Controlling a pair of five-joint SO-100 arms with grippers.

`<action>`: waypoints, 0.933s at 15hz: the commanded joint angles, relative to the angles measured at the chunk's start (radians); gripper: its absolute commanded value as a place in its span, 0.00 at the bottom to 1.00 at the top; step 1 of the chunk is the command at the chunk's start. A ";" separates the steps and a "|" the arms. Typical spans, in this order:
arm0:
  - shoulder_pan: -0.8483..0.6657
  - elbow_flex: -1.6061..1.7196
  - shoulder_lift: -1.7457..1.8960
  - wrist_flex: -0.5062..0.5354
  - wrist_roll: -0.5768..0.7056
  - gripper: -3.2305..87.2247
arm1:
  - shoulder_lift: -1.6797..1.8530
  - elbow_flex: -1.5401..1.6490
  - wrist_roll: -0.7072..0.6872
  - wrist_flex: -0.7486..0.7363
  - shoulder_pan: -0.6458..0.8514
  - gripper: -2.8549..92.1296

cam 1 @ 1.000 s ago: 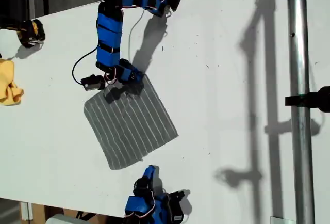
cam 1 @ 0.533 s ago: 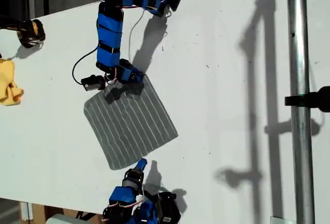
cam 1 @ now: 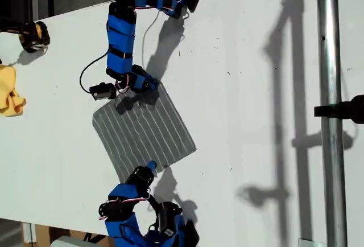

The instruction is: Grasp corners of a towel and fold twice.

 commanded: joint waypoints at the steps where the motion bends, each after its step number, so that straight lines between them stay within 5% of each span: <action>1: 0.012 -0.066 -0.006 0.015 0.005 0.23 | 0.074 -0.023 -0.002 0.012 -0.011 0.03; 6: 0.058 -0.091 -0.094 0.029 0.075 0.40 | 0.074 -0.026 -0.002 0.012 -0.005 0.03; 14: 0.087 0.011 -0.299 -0.146 0.025 0.39 | 0.098 -0.025 -0.002 0.031 -0.003 0.03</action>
